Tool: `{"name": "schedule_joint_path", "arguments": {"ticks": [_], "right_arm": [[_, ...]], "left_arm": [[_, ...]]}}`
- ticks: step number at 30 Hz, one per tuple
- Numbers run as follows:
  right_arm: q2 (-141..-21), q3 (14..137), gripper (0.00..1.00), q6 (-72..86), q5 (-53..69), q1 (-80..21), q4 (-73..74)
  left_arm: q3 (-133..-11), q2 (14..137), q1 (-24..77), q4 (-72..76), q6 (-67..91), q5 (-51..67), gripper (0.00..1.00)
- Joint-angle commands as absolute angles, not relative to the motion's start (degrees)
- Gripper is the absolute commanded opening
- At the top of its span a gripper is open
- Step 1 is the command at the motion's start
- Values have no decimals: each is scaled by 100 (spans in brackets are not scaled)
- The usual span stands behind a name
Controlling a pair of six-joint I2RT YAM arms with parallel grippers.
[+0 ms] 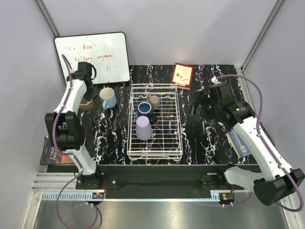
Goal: Unload the cups from the dish rack
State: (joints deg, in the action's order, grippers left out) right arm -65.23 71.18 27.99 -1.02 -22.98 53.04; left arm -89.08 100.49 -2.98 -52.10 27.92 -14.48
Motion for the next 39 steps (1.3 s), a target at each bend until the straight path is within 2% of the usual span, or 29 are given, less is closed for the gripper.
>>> {"name": "schedule_joint_path", "arguments": {"ticks": [1, 11, 24, 26, 28, 29, 32, 35, 39], "right_arm": [[-6372, 7040, 100, 2663, -211, -2294, 5405], [-6547, 7110, 100, 2637, -334, -2276, 5493], [-6741, 7102, 100, 2751, -246, -2285, 5449], [-6706, 7067, 100, 2751, -263, -2285, 5458], [-6697, 7058, 100, 2760, -246, -2276, 5458], [-6697, 7040, 100, 2760, -237, -2285, 5449], [-6697, 7014, 100, 2760, -229, -2285, 5432], [-6697, 7005, 100, 2751, -202, -2285, 5388], [-6715, 6987, 100, 2716, -167, -2285, 5344]], "left_arm": [[-9632, 10387, -553, -4896, 2689, -1214, 0], [-9862, 11223, -738, -4878, 2900, -361, 0], [-9861, 11663, -738, -4790, 2900, -193, 0], [-9896, 11654, -738, -4808, 2909, -246, 6], [-9923, 11585, -738, -4807, 2944, -281, 15], [-9940, 11558, -738, -4808, 2944, -299, 23], [-10002, 11400, -738, -4834, 2953, -360, 36], [-10089, 11207, -738, -4904, 2936, -431, 45], [-10151, 10759, -747, -4922, 3006, -396, 61]]}}
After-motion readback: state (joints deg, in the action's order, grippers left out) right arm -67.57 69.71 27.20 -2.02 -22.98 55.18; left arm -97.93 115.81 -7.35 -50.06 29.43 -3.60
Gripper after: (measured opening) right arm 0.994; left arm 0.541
